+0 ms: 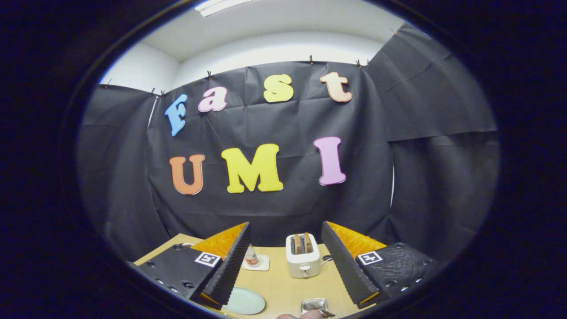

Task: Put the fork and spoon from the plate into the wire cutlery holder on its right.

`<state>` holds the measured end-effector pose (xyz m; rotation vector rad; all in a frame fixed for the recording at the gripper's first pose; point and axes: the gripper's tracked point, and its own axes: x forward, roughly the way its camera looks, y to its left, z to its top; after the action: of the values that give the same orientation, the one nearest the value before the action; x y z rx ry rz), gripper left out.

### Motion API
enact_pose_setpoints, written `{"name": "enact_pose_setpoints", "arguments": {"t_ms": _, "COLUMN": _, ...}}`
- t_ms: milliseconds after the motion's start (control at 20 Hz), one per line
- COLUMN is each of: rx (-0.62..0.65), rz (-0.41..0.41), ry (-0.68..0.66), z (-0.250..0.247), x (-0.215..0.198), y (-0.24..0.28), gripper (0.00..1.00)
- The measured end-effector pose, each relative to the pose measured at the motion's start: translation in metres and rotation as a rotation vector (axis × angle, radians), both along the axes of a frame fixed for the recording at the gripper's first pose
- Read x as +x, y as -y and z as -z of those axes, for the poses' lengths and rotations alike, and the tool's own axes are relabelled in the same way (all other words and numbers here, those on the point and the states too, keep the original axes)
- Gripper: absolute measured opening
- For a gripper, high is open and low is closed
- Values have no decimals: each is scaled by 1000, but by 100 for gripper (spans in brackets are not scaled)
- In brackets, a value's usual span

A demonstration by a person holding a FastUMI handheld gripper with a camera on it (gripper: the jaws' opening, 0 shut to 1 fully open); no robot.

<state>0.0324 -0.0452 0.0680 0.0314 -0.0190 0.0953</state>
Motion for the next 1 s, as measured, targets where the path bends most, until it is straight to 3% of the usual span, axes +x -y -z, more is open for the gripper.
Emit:
{"name": "enact_pose_setpoints", "arguments": {"t_ms": 400, "rx": -29, "rz": 31, "ry": 93, "z": -9, "x": -31, "y": -6, "gripper": 96}}
{"name": "enact_pose_setpoints", "arguments": {"t_ms": 1000, "rx": -4, "rz": 85, "ry": 93, "z": -4, "x": -43, "y": -24, "gripper": 96}}
